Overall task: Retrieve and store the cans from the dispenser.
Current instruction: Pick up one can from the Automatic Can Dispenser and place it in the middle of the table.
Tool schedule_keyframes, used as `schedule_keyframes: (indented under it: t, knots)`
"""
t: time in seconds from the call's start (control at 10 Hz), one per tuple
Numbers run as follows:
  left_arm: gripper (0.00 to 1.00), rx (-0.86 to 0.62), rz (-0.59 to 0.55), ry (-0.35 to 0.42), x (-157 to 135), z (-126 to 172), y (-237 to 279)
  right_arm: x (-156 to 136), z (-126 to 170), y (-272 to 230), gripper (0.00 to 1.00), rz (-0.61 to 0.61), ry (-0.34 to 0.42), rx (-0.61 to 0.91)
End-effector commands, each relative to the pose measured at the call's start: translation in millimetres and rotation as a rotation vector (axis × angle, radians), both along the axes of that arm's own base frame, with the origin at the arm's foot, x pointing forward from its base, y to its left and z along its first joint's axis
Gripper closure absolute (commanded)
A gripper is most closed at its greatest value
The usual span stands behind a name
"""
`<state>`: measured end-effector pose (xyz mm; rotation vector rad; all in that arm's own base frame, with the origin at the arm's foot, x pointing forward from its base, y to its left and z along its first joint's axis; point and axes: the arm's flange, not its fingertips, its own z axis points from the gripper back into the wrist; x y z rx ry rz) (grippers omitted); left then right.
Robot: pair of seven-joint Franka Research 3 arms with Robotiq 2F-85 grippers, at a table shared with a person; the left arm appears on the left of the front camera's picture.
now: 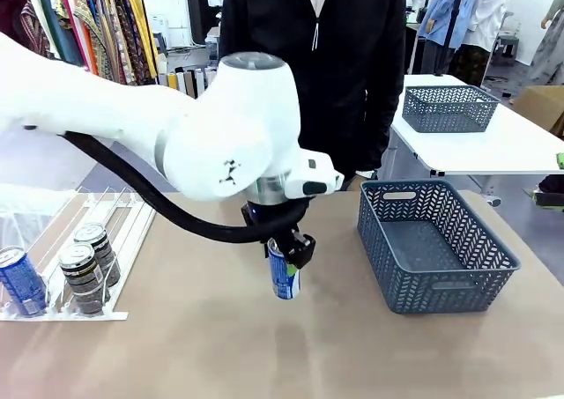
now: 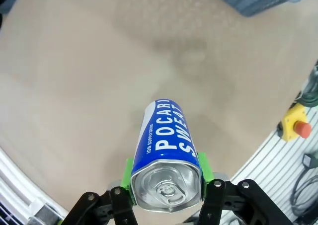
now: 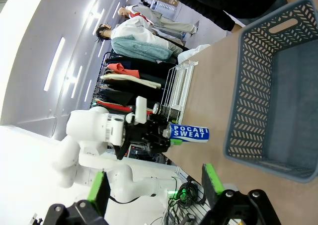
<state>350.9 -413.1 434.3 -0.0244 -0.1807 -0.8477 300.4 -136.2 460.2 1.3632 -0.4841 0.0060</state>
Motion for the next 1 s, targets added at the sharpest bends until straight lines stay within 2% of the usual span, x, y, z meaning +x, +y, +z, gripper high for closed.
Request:
schedule_keyframes:
  t: [0.0,0.2,0.5,0.6,0.7,0.9]
  knots:
    - [1.0,0.04,0.006,0.016,19,-14,-2,2,3,1,0.0,-0.007,-0.01,0.014]
    - [1.0,0.043,0.0,0.031,31,-24,-1,2,3,1,0.0,-0.007,-0.01,0.014]
    - [1.0,0.061,0.001,0.04,33,-27,-1,2,3,1,0.0,-0.007,-0.01,0.014]
    - [0.44,0.067,0.002,0.048,35,-25,0,2,3,1,0.0,-0.007,-0.01,0.014]
    - [0.0,0.057,0.006,0.046,35,-22,1,2,3,1,0.0,-0.007,-0.01,0.014]
    - [0.0,0.02,0.039,0.003,33,-1,13,2,3,1,0.0,-0.007,-0.01,0.014]
